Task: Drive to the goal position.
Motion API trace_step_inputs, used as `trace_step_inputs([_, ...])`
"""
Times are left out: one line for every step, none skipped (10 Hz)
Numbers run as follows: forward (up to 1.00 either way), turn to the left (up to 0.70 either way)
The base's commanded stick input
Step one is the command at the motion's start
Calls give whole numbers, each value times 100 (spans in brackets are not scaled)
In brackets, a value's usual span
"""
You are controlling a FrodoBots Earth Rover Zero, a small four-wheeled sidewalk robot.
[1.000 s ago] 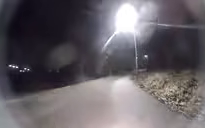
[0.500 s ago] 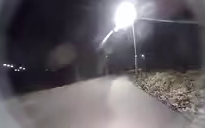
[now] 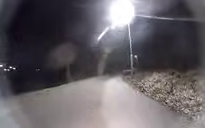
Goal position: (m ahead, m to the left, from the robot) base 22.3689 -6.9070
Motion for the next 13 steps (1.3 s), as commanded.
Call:
trace_step_inputs([100,0])
trace_step_inputs([100,0])
trace_step_inputs([100,0])
trace_step_inputs([100,0])
trace_step_inputs([100,0])
trace_step_inputs([100,0])
trace_step_inputs([100,0])
trace_step_inputs([100,0])
trace_step_inputs([100,0])
trace_step_inputs([100,0])
trace_step_inputs([100,0])
trace_step_inputs([100,0])
trace_step_inputs([100,0])
